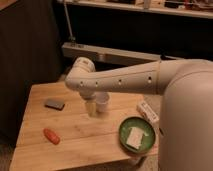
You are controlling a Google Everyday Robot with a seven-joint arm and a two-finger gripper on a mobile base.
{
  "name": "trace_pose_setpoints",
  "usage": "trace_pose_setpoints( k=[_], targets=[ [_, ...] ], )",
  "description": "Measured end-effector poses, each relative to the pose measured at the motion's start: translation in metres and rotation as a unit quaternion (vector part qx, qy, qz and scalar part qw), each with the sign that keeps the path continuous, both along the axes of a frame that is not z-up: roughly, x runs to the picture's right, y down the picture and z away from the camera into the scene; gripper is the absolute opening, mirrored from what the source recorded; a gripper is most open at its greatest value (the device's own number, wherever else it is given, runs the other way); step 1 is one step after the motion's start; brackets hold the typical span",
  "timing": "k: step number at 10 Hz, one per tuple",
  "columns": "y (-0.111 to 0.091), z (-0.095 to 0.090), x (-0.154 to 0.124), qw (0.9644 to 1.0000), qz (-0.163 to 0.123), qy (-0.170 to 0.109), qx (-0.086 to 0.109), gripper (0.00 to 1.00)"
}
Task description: Place the pepper in the ceramic cup
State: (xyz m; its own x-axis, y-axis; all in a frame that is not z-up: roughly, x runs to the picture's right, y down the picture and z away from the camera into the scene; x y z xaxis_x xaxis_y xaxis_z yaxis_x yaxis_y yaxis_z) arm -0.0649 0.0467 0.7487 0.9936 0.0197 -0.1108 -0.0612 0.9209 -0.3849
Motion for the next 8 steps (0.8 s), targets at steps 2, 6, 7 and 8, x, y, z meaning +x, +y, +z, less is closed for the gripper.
trace_pose_setpoints(
  k=[2, 6, 7, 8],
  targets=[
    [0.007, 0.003, -0.006, 0.9998, 0.005, -0.012, -0.014, 0.98],
    [0.040, 0.022, -0.046, 0.9910, 0.040, -0.109, -0.065, 0.98],
    [0.045, 0.019, -0.057, 0.9886, 0.040, -0.124, -0.075, 0.98],
    [0.048, 0.017, -0.067, 0.9846, 0.042, -0.145, -0.088, 0.98]
  ],
)
